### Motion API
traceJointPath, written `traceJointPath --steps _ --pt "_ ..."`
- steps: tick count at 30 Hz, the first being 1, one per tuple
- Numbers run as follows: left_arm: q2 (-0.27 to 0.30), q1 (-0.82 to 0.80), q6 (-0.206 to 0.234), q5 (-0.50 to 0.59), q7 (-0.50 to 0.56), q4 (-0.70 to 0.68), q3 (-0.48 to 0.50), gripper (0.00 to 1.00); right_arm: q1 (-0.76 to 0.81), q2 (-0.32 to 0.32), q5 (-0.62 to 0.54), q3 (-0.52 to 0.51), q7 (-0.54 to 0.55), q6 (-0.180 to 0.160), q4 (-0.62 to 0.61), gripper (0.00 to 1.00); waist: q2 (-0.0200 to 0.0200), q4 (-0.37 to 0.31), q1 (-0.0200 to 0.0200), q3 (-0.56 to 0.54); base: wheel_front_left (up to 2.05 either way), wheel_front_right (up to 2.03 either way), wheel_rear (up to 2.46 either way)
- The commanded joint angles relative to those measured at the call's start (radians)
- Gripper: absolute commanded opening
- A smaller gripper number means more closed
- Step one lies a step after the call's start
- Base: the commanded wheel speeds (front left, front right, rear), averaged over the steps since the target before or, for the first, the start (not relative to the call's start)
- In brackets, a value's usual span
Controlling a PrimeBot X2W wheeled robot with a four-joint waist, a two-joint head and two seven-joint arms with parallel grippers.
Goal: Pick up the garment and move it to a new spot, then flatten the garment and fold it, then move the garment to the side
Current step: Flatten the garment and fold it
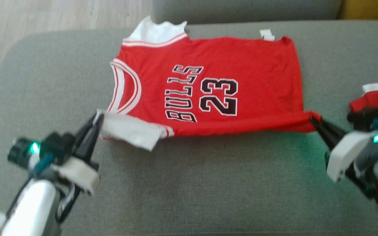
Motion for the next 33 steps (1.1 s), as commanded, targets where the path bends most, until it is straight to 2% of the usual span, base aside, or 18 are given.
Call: traceJointPath --steps 1,9,23,27,28,29,30,33 --pt "0.039 -0.077 -0.001 0.009 0.002 -0.013 0.03 0.0 -0.049 -0.017 -0.008 -0.007 0.011 0.004 -0.029 0.0 0.0 0.003 -0.0002 0.036 0.0 0.0 0.0" --pt "0.08 -0.333 -0.007 -0.023 0.024 0.198 -0.085 0.0 -0.159 -0.007 -0.004 0.017 0.122 0.004 0.023 0.0 0.0 -0.005 -0.0002 0.105 0.0 0.0 0.0" --pt "0.1 -0.658 -0.008 -0.069 -0.035 0.475 -0.311 0.0 -0.297 0.01 -0.001 0.095 0.125 0.004 0.101 0.0 0.0 -0.032 -0.0002 0.19 0.0 0.0 0.0" --pt "0.094 -0.707 -0.008 -0.084 -0.042 0.539 -0.342 0.0 -0.328 0.015 0.007 0.111 0.113 0.004 0.125 0.0 0.0 -0.037 -0.0002 0.204 0.0 0.0 0.0" --pt "0.091 -0.722 -0.008 -0.089 -0.038 0.567 -0.344 0.0 -0.34 0.017 0.005 0.113 0.099 0.004 0.131 0.1 0.0 -0.038 -0.0002 0.208 0.0 0.0 0.0" --pt "0.086 -0.735 -0.008 -0.09 -0.04 0.589 -0.346 0.87 -0.353 0.017 -0.005 0.114 0.081 0.004 0.138 1.0 0.0 -0.038 -0.0002 0.212 0.0 0.0 0.0" --pt "0.081 -0.747 -0.004 -0.091 -0.047 0.605 -0.343 1.0 -0.363 0.019 -0.009 0.11 0.067 0.004 0.149 1.0 0.0 -0.038 -0.0002 0.215 0.0 0.0 0.0" --pt "0.063 -0.762 0.019 -0.105 -0.067 0.634 -0.32 1.0 -0.373 0.043 0.013 0.075 0.015 0.004 0.178 1.0 0.0 -0.04 -0.0002 0.214 0.0 0.0 0.0"
